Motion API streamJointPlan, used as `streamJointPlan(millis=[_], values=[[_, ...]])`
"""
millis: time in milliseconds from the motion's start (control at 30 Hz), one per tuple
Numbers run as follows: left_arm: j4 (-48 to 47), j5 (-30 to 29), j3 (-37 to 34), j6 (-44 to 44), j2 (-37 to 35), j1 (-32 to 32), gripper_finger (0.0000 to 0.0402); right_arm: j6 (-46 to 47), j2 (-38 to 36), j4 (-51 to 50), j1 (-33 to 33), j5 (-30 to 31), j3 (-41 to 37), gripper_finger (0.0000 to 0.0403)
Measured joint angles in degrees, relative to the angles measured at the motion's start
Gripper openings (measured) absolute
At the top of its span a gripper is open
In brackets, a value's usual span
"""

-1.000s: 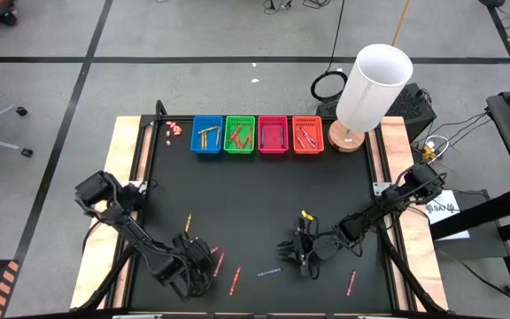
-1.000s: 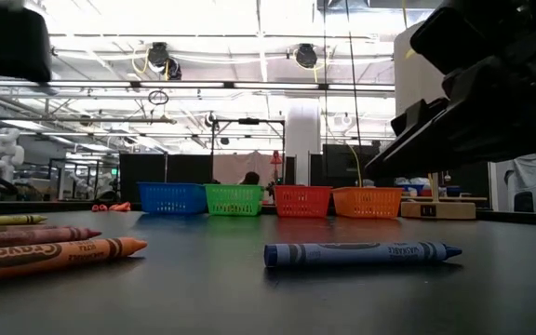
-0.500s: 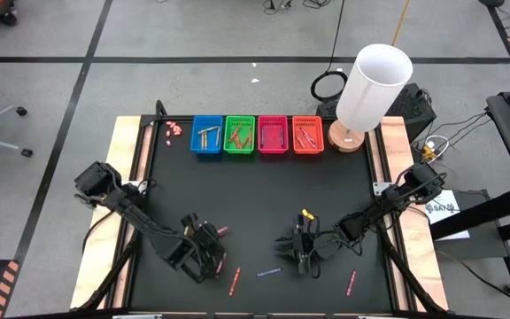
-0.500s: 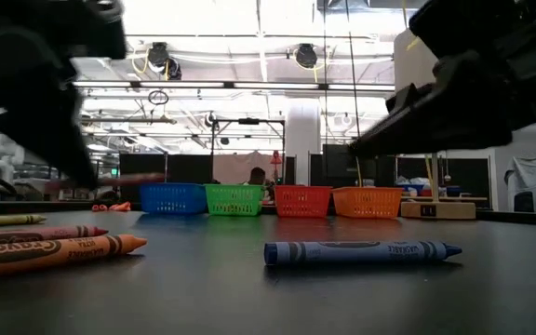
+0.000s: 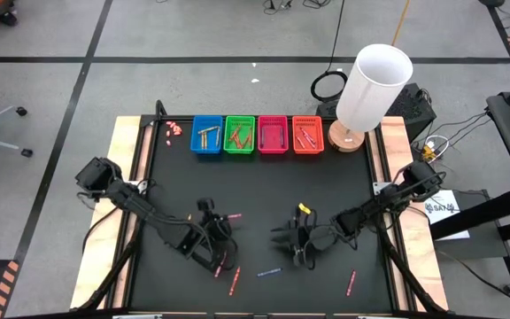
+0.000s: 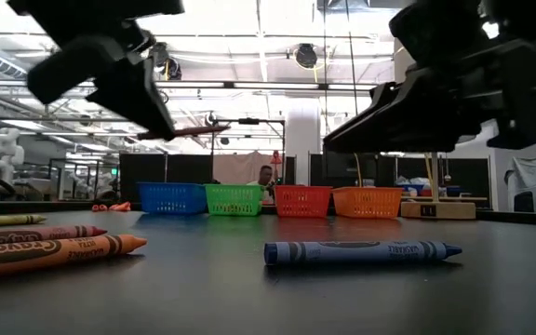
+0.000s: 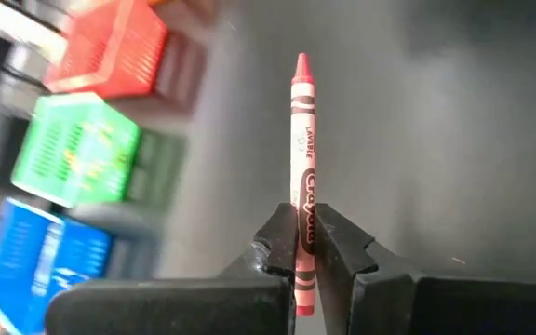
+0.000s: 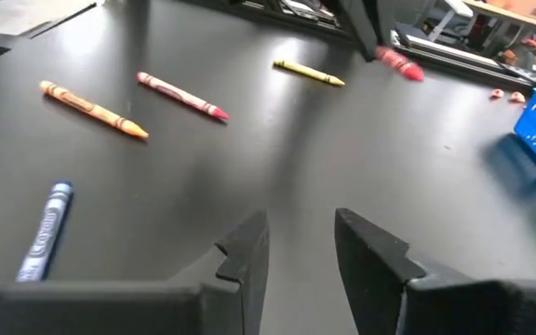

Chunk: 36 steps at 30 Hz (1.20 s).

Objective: Sort crayons
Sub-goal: Put the red crayon into the orange bin

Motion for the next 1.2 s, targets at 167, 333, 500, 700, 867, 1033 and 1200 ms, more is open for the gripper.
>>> streamJointPlan(millis=[167, 333, 500, 700, 867, 1033, 1200], values=[[0.10, -3.65, 0.49, 10.98, -0.02, 0.90, 0.0017, -0.09, 0.00, 0.04, -1.32, -0.01, 0.00, 0.0110], [0.11, -3.76, 0.49, 22.49, -0.02, 1.52, 0.0017, -0.11, 0.00, 0.02, -2.01, -0.02, 0.00, 0.0110], [0.24, -6.55, 0.49, 32.91, -0.02, 1.74, 0.0017, -1.50, 0.00, -0.01, -2.72, -0.02, 0.00, 0.0110], [0.31, -11.00, 0.49, 41.11, -0.04, 1.74, 0.0017, -2.69, 0.00, -0.39, -3.27, -0.01, 0.00, 0.0110], [0.31, -11.40, 0.49, 45.78, -0.11, 1.78, 0.0017, -4.66, 0.00, -0.92, -3.30, 0.00, 0.00, 0.0110], [0.30, -11.51, 0.49, 46.65, -0.11, 2.15, 0.0017, -5.49, 0.00, -0.90, -3.30, 0.00, 0.00, 0.0110], [0.31, -11.64, 0.49, 46.59, -0.11, 2.84, 0.0017, -5.49, 0.00, -0.90, -3.30, 0.00, 0.00, 0.0110]])
